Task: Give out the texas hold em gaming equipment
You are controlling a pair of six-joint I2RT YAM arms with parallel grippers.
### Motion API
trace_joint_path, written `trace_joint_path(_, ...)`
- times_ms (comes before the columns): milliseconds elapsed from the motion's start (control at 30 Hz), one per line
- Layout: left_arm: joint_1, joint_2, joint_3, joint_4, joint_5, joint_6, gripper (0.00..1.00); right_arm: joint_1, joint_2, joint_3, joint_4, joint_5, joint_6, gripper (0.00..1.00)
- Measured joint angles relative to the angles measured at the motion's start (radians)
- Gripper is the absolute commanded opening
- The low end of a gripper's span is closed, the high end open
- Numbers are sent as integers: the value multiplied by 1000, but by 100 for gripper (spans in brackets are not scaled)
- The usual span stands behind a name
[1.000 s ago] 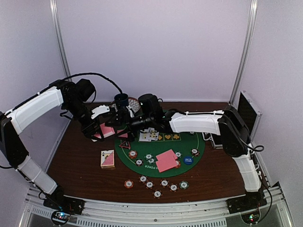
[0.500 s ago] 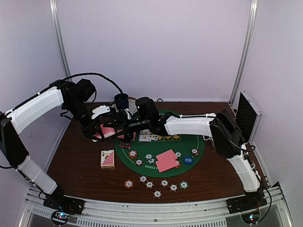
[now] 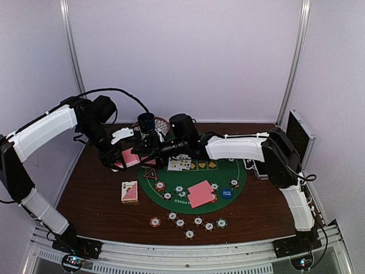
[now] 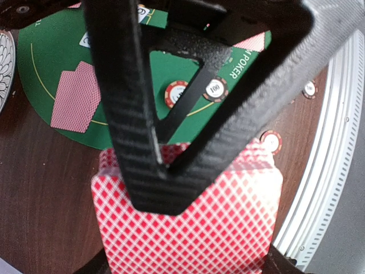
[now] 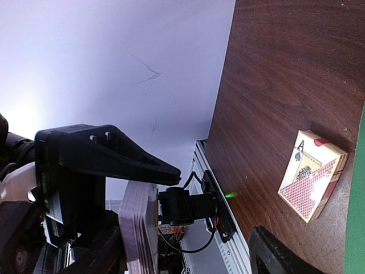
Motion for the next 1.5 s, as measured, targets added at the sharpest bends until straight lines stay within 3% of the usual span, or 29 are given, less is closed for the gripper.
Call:
trace_joint_path(267,0,0,0,0,-1,0,0,-2,-22,-2,-59,-16,-60,87)
trace_joint_path(700,3,1,1,0,3,0,0,52,60,74,17,-34,30,87)
trace_joint_path(1067,5,1,1,6,2,0,0,43,118,128,36,-48,63,78)
trace_joint_path(1500,4,3,-2,16,1,0,0,-10,24,71,-113,-53,-106,69)
